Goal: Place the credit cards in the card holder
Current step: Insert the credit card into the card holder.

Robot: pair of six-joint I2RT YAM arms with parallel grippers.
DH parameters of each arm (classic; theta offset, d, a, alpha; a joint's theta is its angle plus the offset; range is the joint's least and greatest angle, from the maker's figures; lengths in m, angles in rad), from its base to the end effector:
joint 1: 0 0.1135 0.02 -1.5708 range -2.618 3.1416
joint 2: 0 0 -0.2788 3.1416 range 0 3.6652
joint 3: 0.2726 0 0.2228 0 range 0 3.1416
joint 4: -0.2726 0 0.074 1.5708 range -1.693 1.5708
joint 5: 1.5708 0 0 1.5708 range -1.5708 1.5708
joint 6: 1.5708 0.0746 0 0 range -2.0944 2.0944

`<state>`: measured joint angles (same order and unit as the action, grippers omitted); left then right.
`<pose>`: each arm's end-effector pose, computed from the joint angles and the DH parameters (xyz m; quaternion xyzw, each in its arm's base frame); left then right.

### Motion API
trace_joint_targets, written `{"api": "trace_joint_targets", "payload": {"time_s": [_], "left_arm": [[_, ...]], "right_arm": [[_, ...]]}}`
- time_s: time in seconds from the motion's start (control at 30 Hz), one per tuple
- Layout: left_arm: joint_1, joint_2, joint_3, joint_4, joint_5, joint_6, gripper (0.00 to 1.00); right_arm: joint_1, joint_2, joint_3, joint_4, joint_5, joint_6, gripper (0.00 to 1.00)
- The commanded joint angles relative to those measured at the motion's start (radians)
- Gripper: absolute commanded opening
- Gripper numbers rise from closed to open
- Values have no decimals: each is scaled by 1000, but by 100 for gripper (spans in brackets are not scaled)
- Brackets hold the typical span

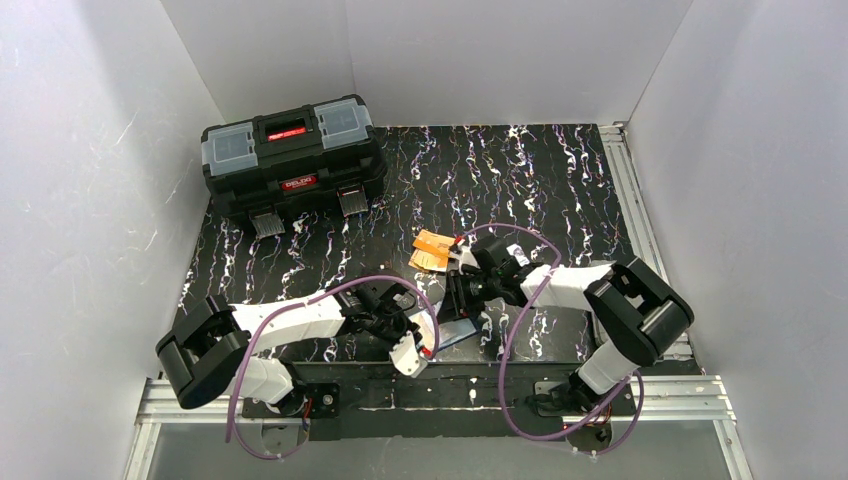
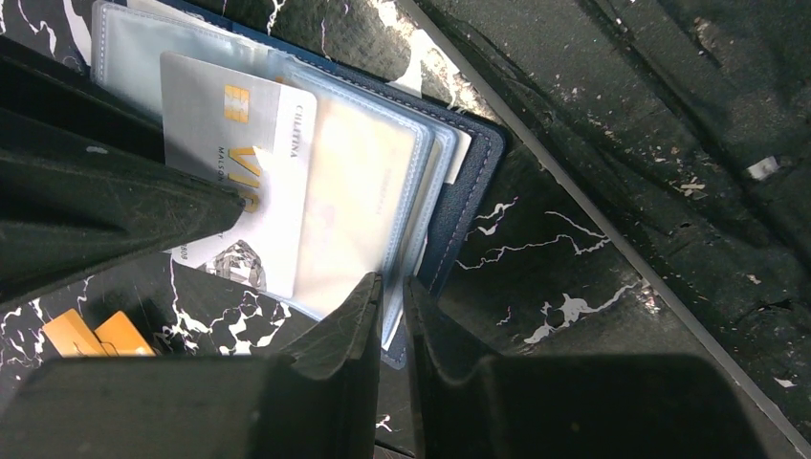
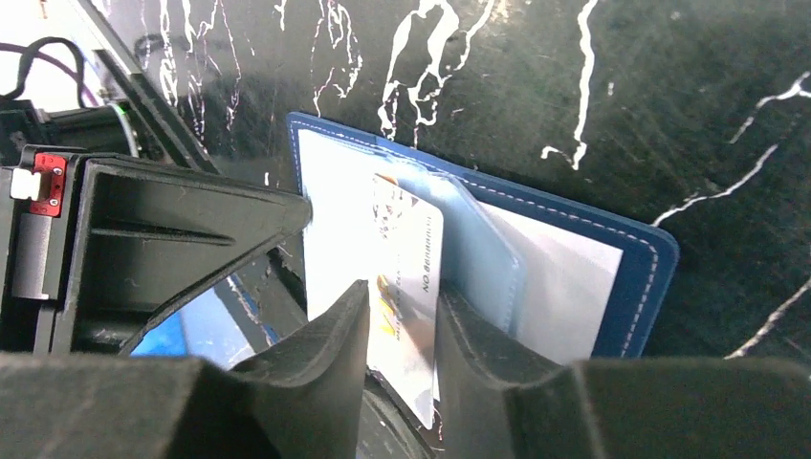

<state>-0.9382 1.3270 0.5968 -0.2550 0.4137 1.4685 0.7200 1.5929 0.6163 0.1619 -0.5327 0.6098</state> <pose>0.1125 -0.2042 0.1670 0.8958 0.2813 -0.1157 0.3241 0.1937 0.2203 0.1474 -0.1464 0.8899 0.4122 0.1293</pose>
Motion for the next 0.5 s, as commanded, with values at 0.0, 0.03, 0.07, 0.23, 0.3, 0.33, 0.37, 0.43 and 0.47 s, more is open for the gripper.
{"api": "trace_joint_targets", "payload": {"time_s": [0.0,0.03,0.07,0.23,0.3,0.33,0.37,0.43,0.47], "left_arm": [[-7,16,-12,-110,-12,-30,12],[-7,13,-14,-109,-14,-33,12],[-7,11,-16,-109,-17,-36,12],[-7,-14,-26,-96,-35,-70,12],[-7,-39,-43,-72,-46,-84,12],[-7,-56,-57,-50,-52,-94,12],[-7,-80,-72,-27,-58,-102,12],[-7,-140,-111,21,-55,-114,12],[-7,-172,-133,42,-49,-117,12]], "right_arm": [[47,-43,55,-175,183,-65,41],[60,-51,62,-205,200,-71,43],[71,-55,70,-226,219,-76,45],[119,-66,113,-296,301,-89,51],[140,-65,131,-323,331,-92,52],[150,-65,140,-336,348,-95,53],[158,-63,148,-351,364,-96,53],[167,-69,158,-369,383,-98,53],[172,-73,162,-375,391,-100,53]]}}
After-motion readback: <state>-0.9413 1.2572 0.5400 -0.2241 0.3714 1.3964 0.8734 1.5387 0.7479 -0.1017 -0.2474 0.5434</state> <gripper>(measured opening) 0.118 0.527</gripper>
